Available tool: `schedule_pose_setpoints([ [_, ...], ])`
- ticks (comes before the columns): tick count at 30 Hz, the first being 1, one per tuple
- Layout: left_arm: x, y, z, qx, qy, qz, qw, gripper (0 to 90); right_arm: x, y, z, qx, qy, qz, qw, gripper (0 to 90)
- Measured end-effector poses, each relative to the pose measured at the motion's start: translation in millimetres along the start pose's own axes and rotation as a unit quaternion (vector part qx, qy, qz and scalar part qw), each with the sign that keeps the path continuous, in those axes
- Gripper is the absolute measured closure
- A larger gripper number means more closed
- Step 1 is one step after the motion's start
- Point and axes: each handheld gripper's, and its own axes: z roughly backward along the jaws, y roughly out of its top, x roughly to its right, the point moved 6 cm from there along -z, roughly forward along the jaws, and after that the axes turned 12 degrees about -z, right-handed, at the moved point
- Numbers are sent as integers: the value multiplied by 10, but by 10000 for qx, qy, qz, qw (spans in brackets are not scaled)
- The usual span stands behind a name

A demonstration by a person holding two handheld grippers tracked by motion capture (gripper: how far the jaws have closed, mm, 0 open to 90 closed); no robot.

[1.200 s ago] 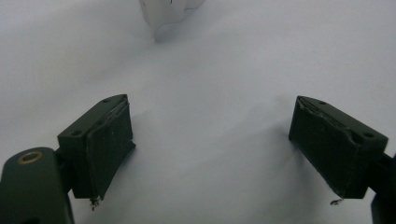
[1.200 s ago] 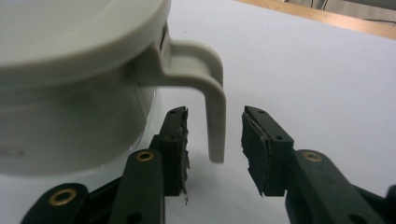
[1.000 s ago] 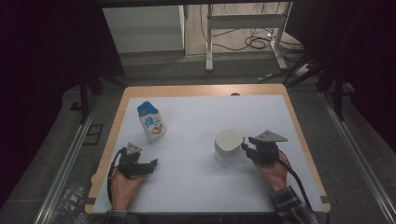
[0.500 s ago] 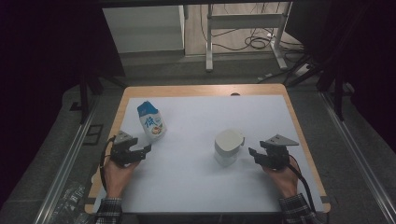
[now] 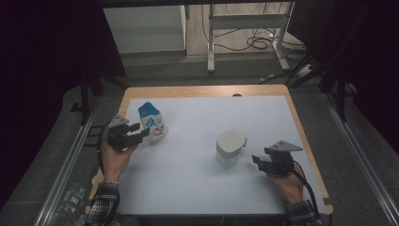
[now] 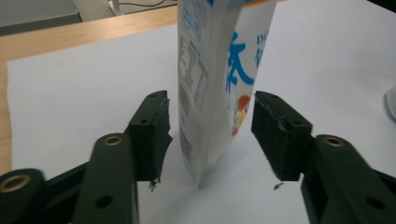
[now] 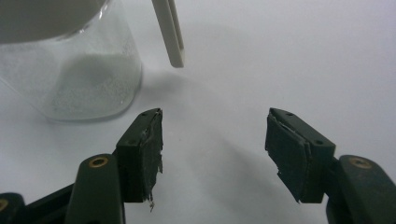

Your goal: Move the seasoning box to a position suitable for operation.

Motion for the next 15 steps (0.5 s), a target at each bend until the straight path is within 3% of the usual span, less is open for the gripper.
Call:
schedule_pose_setpoints([
  [3, -13, 53, -6, 25, 19, -32, 10000, 543, 1, -19, -7, -30, -7, 23, 10000, 364],
  [6, -22, 113, -18, 52, -2, -46, 10000, 540, -5, -46, -16, -78, 3, 55, 10000, 362],
  [8, -13, 121, -21, 43, 45, -24, 10000, 456, -25, -35, 0, -37, 66, 43, 10000, 377],
  [9, -3, 110, -23, 64, 61, -3, 10000, 456, -25, -35, 0, -37, 66, 43, 10000, 377],
  [10, 34, 44, -41, 46, 54, 72, 9999, 343, -44, -6, 35, -2, 229, -20, 9997, 446],
  [11, 34, 44, -41, 46, 54, 72, 9999, 293, -44, -6, 35, -2, 229, -20, 9997, 446],
  [12, 80, -76, -76, -178, 122, 68, 9997, 243, -49, 28, 68, 68, 368, -95, 9993, 541],
  [13, 80, -76, -76, -178, 122, 68, 9997, 209, -49, 28, 68, 68, 368, -95, 9993, 541],
  [14, 105, -144, -90, -289, 159, 33, 9995, 195, -50, 69, 95, 125, 499, -130, 9986, 652],
  [15, 124, -211, -101, -383, 205, -7, 9991, 195, -50, 69, 95, 125, 499, -130, 9986, 652],
])
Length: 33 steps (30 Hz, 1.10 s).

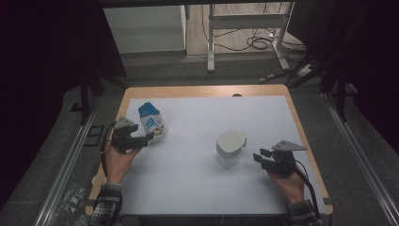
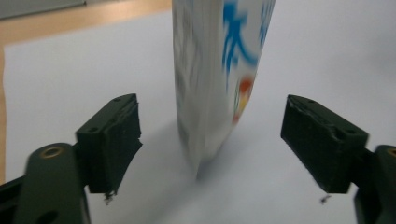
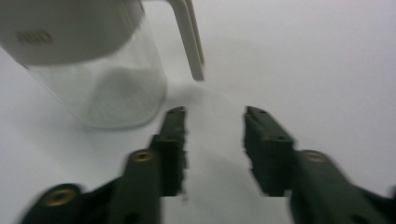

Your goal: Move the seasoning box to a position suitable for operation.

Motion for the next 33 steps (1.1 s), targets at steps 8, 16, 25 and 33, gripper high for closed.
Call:
schedule_pose_setpoints([
  [8, 130, -357, -115, -435, -118, 81, 9990, 112, -127, 326, 21, 45, 263, 238, 9994, 885],
  [16, 234, -578, -245, -823, -35, -38, 9966, 82, -280, 603, -22, 78, 342, 519, 9980, 888],
  [25, 234, -584, -252, -811, -18, 6, 9967, 75, -478, 858, -59, 203, 514, 696, 9960, 889],
  [33, 236, -585, -252, -804, -6, 2, 9968, 75, -541, 888, -99, 152, 642, 730, 9951, 889],
])
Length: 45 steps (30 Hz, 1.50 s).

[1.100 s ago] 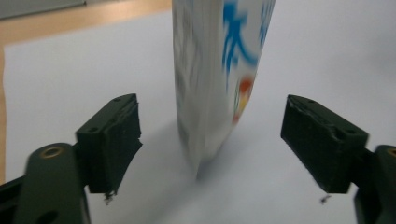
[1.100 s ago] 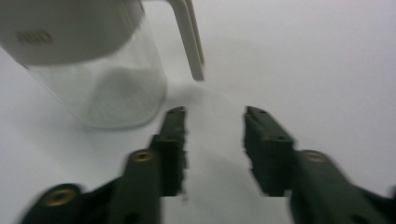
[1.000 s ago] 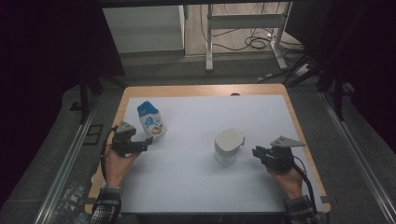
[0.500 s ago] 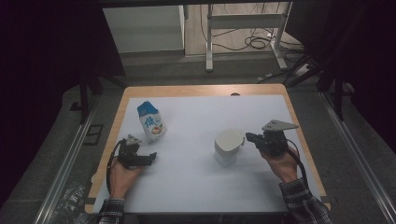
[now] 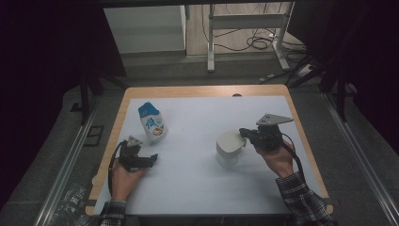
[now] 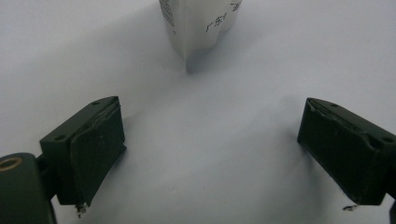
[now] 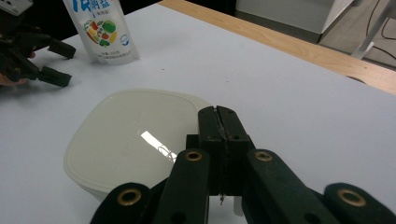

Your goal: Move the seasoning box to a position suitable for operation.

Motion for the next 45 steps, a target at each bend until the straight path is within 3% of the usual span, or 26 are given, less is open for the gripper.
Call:
schedule_pose_setpoints([
  [29, 1, -1, 0, 7, 5, -6, 10000, 75, 35, -3, -7, -15, -79, -67, 9999, 894],
  [35, 0, -2, 0, 5, 7, -9, 10000, 75, 72, -21, -21, -49, -243, -37, 9997, 895],
  [45, -1, -3, 2, -5, 3, -21, 10000, 75, 188, -139, -68, -88, -191, -288, 9994, 894],
])
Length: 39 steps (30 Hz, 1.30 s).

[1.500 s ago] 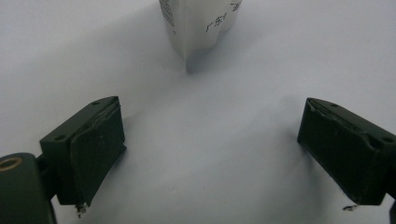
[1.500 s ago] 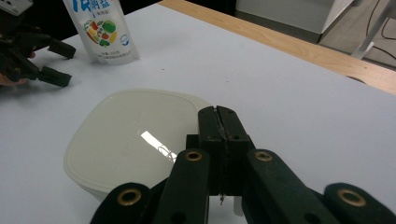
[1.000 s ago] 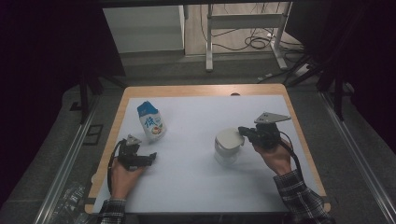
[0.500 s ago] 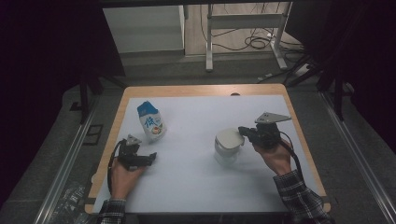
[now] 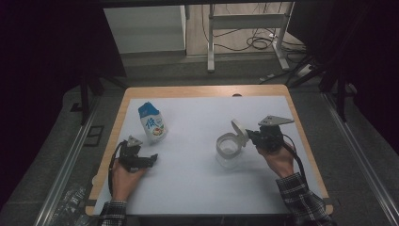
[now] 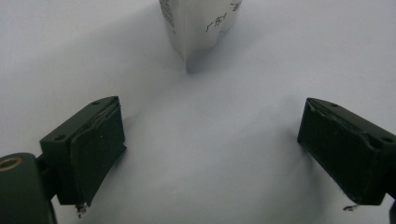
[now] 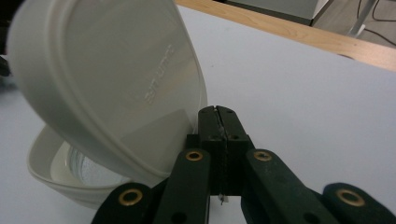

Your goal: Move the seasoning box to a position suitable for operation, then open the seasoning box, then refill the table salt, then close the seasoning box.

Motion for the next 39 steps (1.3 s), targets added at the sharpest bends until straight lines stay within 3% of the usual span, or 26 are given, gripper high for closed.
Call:
schedule_pose_setpoints([
  [3, 0, 0, 1, -4, 0, -3, 10000, 75, 33, -19, 2, 45, 122, -120, 9998, 893],
  [9, 0, -1, 1, -1, 2, -4, 10000, 75, 84, -70, -3, 33, -57, -37, 10000, 887],
  [12, -1, -1, 1, -2, -2, -1, 10000, 75, 109, -79, 24, 57, -218, 19, 9997, 842],
  [24, -1, -2, 3, -13, 2, -23, 10000, 76, 116, -195, 190, 51, -182, -41, 9998, 818],
  [32, -1, -2, 2, -14, 3, -20, 10000, 76, -18, -279, 382, 23, 113, -82, 9999, 828],
  [35, -1, -2, 2, -14, 2, -19, 10000, 76, -145, -284, 430, 17, 375, -52, 9993, 848],
  [39, -1, -2, 2, -15, 0, -17, 10000, 76, -271, -248, 419, 38, 501, 65, 9987, 848],
])
